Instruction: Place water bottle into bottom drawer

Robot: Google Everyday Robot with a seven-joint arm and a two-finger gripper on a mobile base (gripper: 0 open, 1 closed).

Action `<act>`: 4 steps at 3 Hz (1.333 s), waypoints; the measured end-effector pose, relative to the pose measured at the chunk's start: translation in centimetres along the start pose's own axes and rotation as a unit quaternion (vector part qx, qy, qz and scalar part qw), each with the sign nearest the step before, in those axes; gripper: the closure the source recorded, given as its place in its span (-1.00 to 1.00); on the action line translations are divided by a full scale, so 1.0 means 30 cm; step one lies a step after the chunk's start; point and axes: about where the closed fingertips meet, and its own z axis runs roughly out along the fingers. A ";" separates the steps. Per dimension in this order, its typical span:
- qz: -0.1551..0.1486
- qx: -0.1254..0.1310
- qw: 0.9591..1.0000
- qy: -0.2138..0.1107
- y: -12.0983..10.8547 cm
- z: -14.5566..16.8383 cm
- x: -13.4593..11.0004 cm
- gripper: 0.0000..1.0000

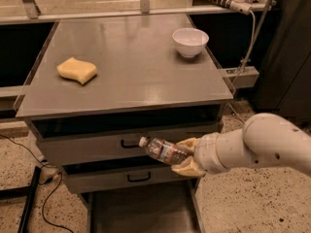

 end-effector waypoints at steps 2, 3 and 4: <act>-0.002 0.012 1.000 -0.017 0.047 0.187 0.185 1.00; 0.013 -0.013 0.999 -0.042 0.077 0.303 0.296 1.00; 0.013 -0.013 0.999 -0.042 0.077 0.303 0.296 1.00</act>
Offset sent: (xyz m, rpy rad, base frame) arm 0.0037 -0.0077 -0.1289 0.0715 -0.0541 0.0064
